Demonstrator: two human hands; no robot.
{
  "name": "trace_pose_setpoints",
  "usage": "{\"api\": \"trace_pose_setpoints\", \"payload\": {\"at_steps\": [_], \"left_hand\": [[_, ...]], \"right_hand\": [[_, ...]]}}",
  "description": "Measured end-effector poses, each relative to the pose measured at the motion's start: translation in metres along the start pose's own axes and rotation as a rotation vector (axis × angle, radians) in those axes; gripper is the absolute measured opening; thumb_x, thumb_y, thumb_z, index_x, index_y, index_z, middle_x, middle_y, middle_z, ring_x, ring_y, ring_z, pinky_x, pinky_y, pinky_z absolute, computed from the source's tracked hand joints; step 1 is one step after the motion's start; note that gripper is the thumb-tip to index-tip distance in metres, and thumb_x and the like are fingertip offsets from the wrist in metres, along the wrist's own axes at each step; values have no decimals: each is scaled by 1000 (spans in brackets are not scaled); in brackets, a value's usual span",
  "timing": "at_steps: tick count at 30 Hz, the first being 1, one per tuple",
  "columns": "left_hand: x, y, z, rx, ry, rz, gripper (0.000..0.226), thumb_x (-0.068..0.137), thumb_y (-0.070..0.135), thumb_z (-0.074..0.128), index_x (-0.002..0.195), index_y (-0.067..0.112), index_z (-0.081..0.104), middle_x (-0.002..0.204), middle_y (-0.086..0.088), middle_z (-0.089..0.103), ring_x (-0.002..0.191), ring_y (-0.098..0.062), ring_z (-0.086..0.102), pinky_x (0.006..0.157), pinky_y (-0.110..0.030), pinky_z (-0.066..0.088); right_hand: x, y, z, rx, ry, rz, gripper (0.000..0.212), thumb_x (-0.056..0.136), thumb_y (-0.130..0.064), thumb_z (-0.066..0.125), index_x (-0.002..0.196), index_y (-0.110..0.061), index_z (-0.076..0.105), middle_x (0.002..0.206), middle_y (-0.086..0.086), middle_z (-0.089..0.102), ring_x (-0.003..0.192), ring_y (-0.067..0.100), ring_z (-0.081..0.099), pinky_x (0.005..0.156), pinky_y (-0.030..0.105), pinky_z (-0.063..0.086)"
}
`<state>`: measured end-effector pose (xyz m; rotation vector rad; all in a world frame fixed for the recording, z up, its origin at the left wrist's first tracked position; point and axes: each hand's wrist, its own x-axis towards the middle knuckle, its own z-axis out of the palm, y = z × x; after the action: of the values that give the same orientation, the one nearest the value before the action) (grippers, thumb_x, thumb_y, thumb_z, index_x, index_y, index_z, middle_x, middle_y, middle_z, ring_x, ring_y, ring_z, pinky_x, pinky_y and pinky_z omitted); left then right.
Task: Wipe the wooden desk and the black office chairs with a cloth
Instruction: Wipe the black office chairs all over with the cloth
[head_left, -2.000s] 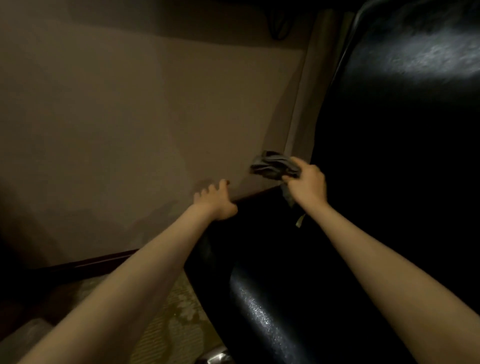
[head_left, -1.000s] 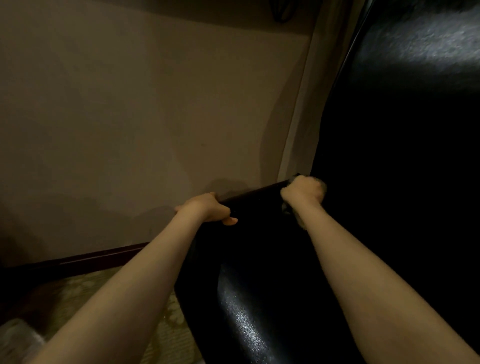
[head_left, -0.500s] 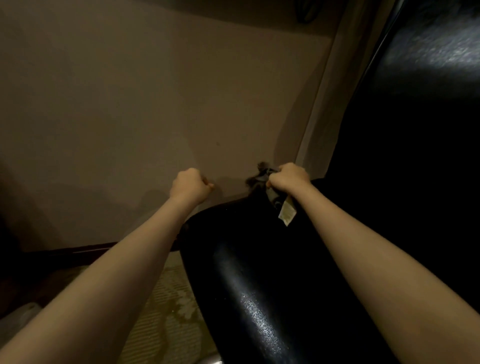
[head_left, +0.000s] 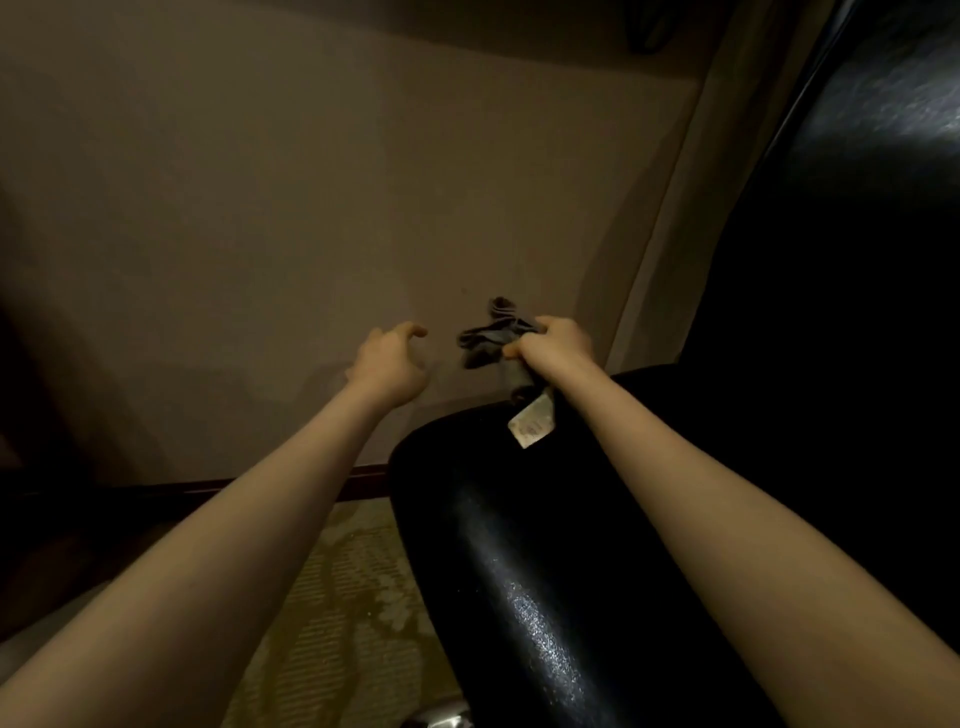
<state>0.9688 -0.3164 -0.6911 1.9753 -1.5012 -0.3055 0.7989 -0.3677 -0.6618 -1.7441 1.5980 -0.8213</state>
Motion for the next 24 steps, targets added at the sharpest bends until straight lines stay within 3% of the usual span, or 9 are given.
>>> {"api": "trace_pose_setpoints", "payload": {"at_steps": [3,5,7,9,12,14,17,21,24], "left_hand": [[-11,2,8,39,-35,-9,65,81,6,48,139,33,36,139,-13,34,122,-35,43,99,-55,39],[-17,10,8,98,-54,20,69,84,6,46,143,36,28,145,-9,28,130,-33,33,105,-56,30],[-20,14,4,110,-54,50,70,85,5,45,144,37,26,146,-9,26,133,-33,29,106,-57,28],[-23,9,0,62,-68,48,69,84,3,46,142,37,31,146,-12,29,127,-34,38,101,-55,36],[-38,1,-15,-82,-63,10,64,82,-6,42,134,30,47,140,-10,44,88,-15,56,70,-33,48],[-48,-1,-32,-109,-86,-15,55,85,-7,44,128,24,54,130,-6,51,85,-16,57,65,-29,43],[-62,-1,-50,-31,-182,70,43,91,5,53,131,18,51,133,-7,52,121,-26,50,89,-30,41],[-87,4,-44,187,-302,223,68,87,21,59,146,29,26,142,-10,37,130,-30,35,106,-43,32],[-101,8,-30,439,-335,265,72,89,41,56,148,37,15,151,-5,26,136,-31,25,108,-48,22]], "right_hand": [[-25,3,-2,-532,35,-44,43,88,-33,56,124,-11,55,128,15,49,114,32,52,88,30,45],[-42,4,13,-605,-13,-2,44,89,-35,56,124,-8,54,131,16,45,116,32,50,86,31,45],[-54,-3,27,-547,-56,-22,44,88,-35,57,122,-7,55,127,16,48,114,32,51,83,30,45],[-63,-17,35,-369,-185,-65,38,86,-31,58,114,-5,61,107,13,59,97,29,58,68,26,44],[-87,-37,40,57,-431,79,22,87,-11,56,105,1,57,76,6,54,66,18,52,50,24,38],[-98,-39,41,144,-451,73,25,85,-7,60,110,-2,59,81,8,58,73,21,56,57,26,44],[-102,-34,31,-35,-301,-185,35,81,-12,67,116,-12,65,102,7,64,100,22,60,74,25,45],[-107,-19,3,-485,-85,-474,45,85,-16,57,130,-22,55,121,10,55,110,30,54,84,32,45],[-113,8,4,-676,-95,-412,48,86,-18,53,134,-21,49,124,15,48,112,36,50,87,36,45]]}}
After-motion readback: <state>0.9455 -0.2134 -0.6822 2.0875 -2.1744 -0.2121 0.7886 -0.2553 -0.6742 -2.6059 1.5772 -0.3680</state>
